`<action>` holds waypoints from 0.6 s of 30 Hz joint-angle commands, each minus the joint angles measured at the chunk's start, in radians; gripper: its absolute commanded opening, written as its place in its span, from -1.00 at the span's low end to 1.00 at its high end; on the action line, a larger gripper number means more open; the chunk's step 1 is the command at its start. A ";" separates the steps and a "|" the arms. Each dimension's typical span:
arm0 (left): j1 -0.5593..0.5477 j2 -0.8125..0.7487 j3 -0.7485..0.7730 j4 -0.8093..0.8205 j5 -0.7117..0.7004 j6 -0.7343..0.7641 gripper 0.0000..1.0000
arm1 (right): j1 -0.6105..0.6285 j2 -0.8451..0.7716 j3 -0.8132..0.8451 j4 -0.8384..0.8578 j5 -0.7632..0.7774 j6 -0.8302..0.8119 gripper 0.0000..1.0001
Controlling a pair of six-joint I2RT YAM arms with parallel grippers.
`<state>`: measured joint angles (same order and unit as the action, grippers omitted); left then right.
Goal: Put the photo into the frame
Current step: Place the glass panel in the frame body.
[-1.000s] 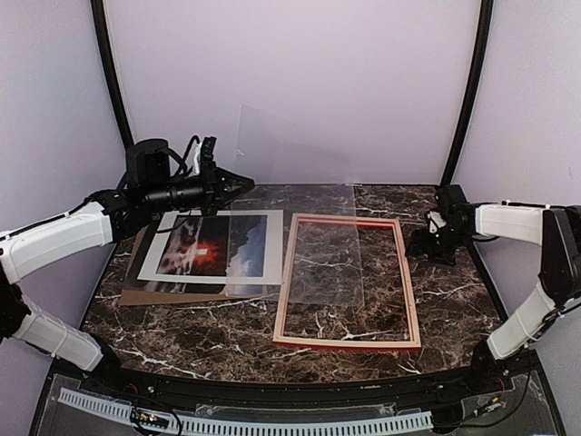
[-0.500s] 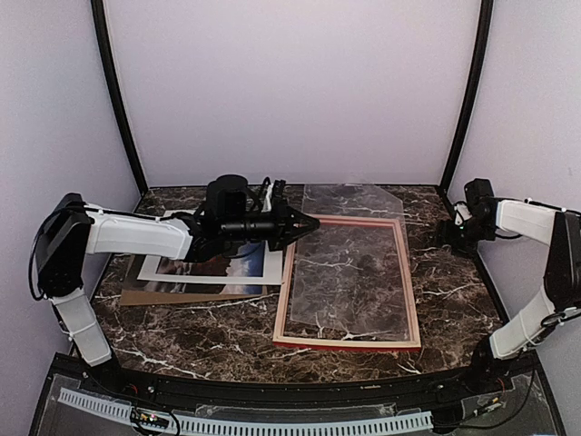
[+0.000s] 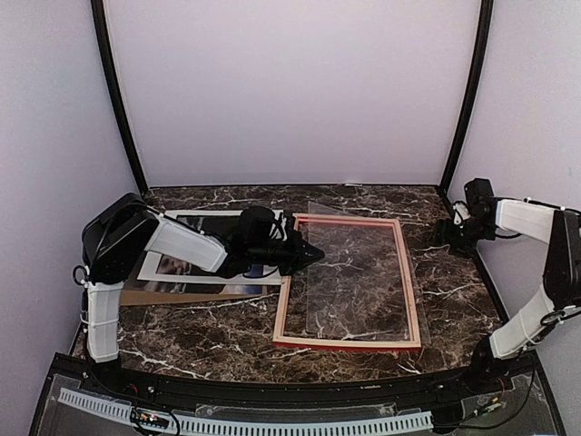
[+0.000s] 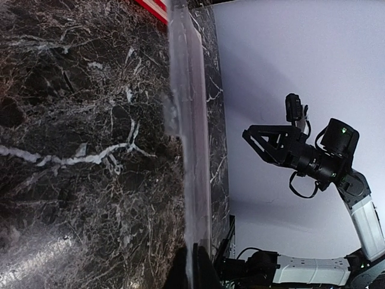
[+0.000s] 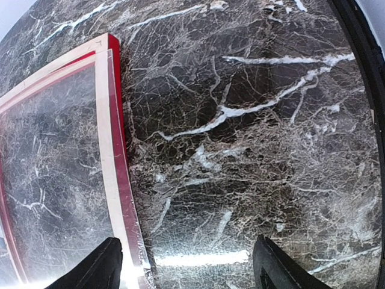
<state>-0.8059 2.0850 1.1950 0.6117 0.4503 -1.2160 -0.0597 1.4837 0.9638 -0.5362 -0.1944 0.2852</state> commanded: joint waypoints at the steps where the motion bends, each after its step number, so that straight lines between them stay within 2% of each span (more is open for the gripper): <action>1: 0.008 -0.025 0.046 -0.063 -0.019 0.091 -1.00 | -0.001 0.023 0.006 0.032 -0.027 -0.008 0.51; 18: 0.045 -0.036 0.098 -0.274 -0.035 0.219 -1.00 | 0.023 0.037 -0.024 0.060 -0.051 -0.006 0.50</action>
<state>-0.7689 2.0850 1.2617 0.3923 0.4271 -1.0523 -0.0517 1.5150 0.9565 -0.5091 -0.2306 0.2852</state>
